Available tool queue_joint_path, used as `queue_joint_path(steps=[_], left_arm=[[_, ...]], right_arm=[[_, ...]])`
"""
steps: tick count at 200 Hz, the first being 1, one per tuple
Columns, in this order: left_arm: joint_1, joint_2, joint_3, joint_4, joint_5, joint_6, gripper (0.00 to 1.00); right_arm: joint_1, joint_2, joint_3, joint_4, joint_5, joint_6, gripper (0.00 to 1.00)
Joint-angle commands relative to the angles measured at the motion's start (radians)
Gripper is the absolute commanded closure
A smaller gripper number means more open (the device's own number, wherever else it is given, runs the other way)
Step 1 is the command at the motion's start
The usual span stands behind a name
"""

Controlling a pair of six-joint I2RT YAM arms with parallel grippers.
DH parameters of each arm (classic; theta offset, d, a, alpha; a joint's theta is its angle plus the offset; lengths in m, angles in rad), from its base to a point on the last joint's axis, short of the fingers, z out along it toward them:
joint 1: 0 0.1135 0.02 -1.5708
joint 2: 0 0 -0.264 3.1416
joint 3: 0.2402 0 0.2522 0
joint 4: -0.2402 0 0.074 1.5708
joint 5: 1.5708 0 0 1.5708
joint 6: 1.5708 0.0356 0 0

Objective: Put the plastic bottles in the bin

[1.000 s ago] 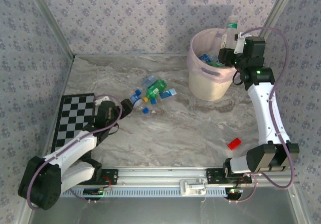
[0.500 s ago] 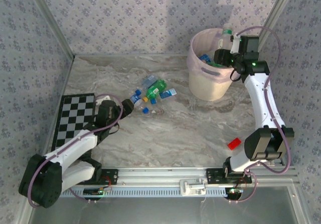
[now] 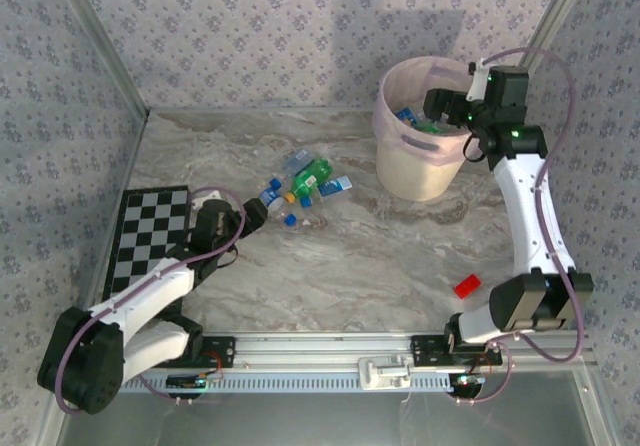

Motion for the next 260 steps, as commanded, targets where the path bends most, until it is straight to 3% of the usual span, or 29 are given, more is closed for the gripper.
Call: queue_joint_path(steps=[1, 63, 125, 155, 210, 260], left_arm=[[0.006, 0.007, 0.038, 0.003, 0.018, -0.003, 0.00], [-0.043, 0.072, 0.077, 0.008, 0.025, 0.015, 0.00], [-0.127, 0.287, 0.270, -0.127, -0.015, 0.069, 0.00], [-0.129, 0.392, 0.342, -0.152, -0.034, 0.048, 0.00], [-0.129, 0.550, 0.432, -0.193, -0.069, 0.011, 0.00], [-0.128, 0.591, 0.430, -0.222, -0.103, 0.001, 0.03]], right_arm=[[0.023, -0.092, -0.033, 0.102, -0.073, 0.042, 0.00], [0.214, -0.182, -0.200, 0.238, -0.134, 0.049, 0.00], [0.405, -0.197, -0.405, 0.349, -0.097, 0.111, 0.00], [0.435, -0.195, -0.494, 0.398, -0.076, 0.151, 0.00], [0.442, -0.213, -0.494, 0.348, -0.025, 0.112, 0.00], [0.441, -0.221, -0.509, 0.340, -0.009, 0.102, 0.00]])
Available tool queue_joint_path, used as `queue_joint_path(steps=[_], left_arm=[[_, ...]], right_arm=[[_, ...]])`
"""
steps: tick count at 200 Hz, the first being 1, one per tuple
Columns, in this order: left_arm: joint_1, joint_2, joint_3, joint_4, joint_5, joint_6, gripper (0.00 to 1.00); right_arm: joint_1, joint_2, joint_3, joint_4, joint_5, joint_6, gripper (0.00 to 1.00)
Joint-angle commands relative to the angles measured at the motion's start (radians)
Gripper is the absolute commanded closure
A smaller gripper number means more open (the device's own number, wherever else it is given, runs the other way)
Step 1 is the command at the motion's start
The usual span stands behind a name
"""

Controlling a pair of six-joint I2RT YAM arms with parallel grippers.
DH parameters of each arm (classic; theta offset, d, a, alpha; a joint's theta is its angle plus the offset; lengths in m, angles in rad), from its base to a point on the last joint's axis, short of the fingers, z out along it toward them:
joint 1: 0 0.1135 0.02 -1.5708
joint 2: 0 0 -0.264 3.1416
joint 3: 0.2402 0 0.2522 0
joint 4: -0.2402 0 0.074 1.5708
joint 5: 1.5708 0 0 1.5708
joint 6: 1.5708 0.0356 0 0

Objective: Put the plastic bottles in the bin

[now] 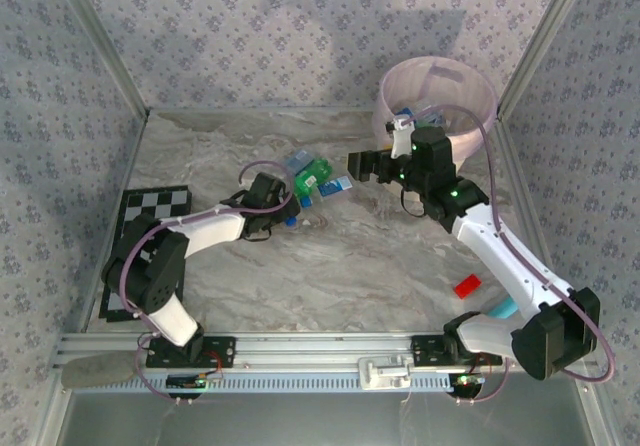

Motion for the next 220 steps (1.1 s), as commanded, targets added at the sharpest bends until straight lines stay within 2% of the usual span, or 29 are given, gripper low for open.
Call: queue_joint_path(steps=[1, 49, 103, 141, 220], left_arm=[[-0.001, 0.005, 0.015, -0.041, -0.046, -0.014, 0.03], [0.019, -0.015, -0.030, -0.044, -0.081, -0.005, 0.13], [0.055, -0.006, -0.034, -0.029, -0.073, 0.019, 0.15], [0.060, 0.003, -0.034, -0.001, -0.073, 0.051, 0.27], [0.068, 0.044, -0.016, 0.031, -0.085, 0.152, 0.43]], right_arm=[[0.005, -0.021, -0.010, -0.001, 0.025, -0.012, 0.00], [0.006, -0.001, 0.002, 0.004, 0.021, -0.012, 0.00], [0.008, 0.017, 0.018, 0.001, 0.005, -0.008, 0.00], [0.009, 0.016, 0.018, -0.006, 0.008, -0.006, 0.00], [0.020, 0.018, 0.019, -0.009, 0.016, -0.003, 0.00]])
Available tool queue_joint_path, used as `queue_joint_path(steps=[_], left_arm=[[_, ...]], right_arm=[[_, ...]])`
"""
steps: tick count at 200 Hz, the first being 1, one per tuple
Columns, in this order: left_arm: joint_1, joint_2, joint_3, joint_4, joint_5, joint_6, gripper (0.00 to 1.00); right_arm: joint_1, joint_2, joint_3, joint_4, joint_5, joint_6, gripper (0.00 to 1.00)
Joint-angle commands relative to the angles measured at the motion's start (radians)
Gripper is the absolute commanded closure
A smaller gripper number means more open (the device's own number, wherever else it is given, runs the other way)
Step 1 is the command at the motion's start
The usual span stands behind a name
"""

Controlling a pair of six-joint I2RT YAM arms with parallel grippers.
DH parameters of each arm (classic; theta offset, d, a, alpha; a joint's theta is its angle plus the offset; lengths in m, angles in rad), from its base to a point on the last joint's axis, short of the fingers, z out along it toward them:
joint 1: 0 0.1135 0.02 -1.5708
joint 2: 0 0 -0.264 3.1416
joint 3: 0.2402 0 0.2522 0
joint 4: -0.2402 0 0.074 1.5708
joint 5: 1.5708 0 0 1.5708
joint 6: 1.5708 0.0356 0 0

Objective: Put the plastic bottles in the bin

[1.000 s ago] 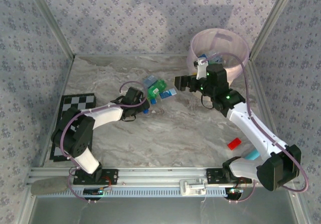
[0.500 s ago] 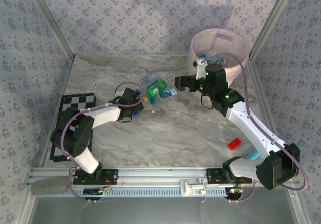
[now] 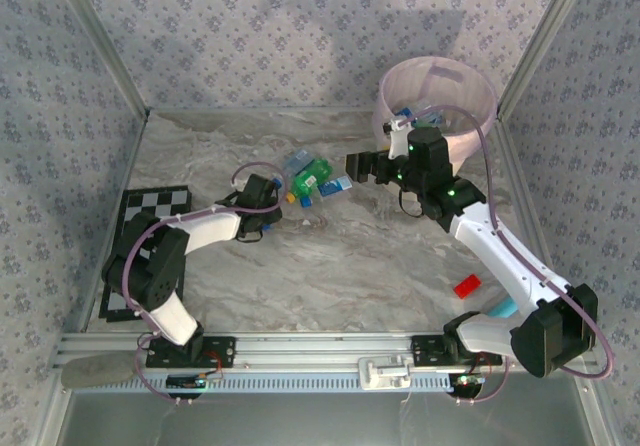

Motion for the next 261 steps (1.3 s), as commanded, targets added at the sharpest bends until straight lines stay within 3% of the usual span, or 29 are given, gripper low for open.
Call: queue_joint_path(steps=[1, 36, 80, 165, 261], left_arm=[[0.011, 0.030, 0.014, 0.010, -0.013, 0.049, 0.44], [0.011, 0.021, 0.010, 0.034, 0.012, 0.074, 0.53], [0.011, -0.146, -0.095, 0.183, 0.071, 0.146, 0.54], [-0.023, -0.456, -0.228, 0.422, 0.303, 0.238, 0.54], [-0.140, -0.502, -0.213, 0.504, 0.342, 0.256, 0.54]], right_arm=[[0.010, 0.002, 0.019, -0.008, 0.009, -0.003, 0.00], [0.018, 0.013, 0.019, -0.005, 0.003, 0.004, 0.00], [0.028, 0.057, 0.030, 0.006, -0.021, 0.042, 0.00], [0.087, 0.197, 0.134, 0.099, -0.249, 0.104, 0.03], [0.119, 0.347, 0.202, 0.214, -0.402, 0.250, 0.08]])
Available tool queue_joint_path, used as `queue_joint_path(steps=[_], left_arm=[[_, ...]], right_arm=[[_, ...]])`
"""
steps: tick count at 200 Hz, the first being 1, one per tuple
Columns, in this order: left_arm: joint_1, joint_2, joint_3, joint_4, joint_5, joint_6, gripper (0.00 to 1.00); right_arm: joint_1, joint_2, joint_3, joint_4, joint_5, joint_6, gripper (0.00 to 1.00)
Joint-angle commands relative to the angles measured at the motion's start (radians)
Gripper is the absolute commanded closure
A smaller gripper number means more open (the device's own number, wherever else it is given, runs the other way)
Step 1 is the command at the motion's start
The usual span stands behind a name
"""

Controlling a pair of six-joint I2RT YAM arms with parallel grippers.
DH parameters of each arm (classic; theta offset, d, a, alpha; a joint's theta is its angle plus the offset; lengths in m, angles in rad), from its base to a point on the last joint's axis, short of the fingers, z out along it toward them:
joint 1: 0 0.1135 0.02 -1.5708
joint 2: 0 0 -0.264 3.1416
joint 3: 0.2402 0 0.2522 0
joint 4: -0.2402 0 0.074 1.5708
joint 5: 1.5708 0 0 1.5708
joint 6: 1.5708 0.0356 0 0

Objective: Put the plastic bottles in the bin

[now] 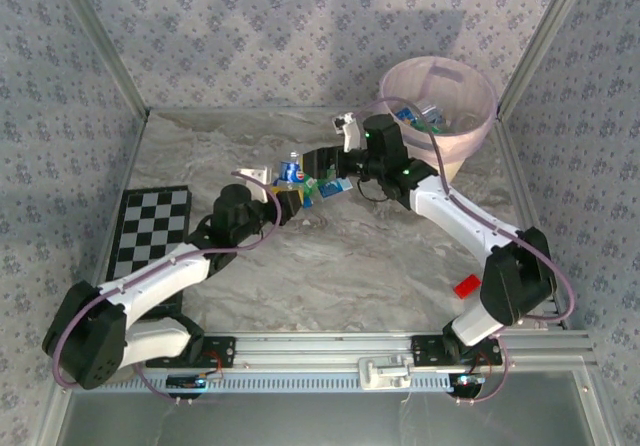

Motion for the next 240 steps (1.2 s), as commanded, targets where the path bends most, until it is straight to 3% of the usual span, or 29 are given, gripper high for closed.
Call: queue_joint_path(steps=[1, 59, 112, 162, 194, 218, 240], left_arm=[[-0.021, -0.024, 0.019, 0.057, 0.025, 0.025, 0.54], [-0.049, -0.030, 0.026, 0.045, 0.029, 0.032, 0.54], [-0.060, -0.046, 0.015, 0.035, 0.013, 0.032, 0.51], [-0.060, -0.102, -0.002, 0.006, -0.088, 0.019, 0.16], [-0.053, -0.150, -0.010, -0.068, -0.208, 0.007, 0.11], [-0.014, -0.179, -0.047, -0.156, -0.358, -0.109, 0.02], [0.091, -0.187, -0.124, -0.175, -0.326, -0.251, 0.00]], right_arm=[[0.011, 0.034, 0.041, 0.059, -0.070, 0.064, 0.08], [0.032, 0.099, 0.087, 0.055, -0.105, 0.080, 0.17], [0.037, 0.118, 0.110, 0.048, -0.119, 0.082, 0.41], [0.020, 0.092, 0.134, -0.033, -0.069, 0.014, 0.43], [-0.032, 0.050, 0.178, -0.119, -0.030, -0.055, 0.43], [-0.091, 0.007, 0.233, -0.199, 0.009, -0.119, 0.43], [-0.156, -0.047, 0.270, -0.240, 0.067, -0.164, 0.43]])
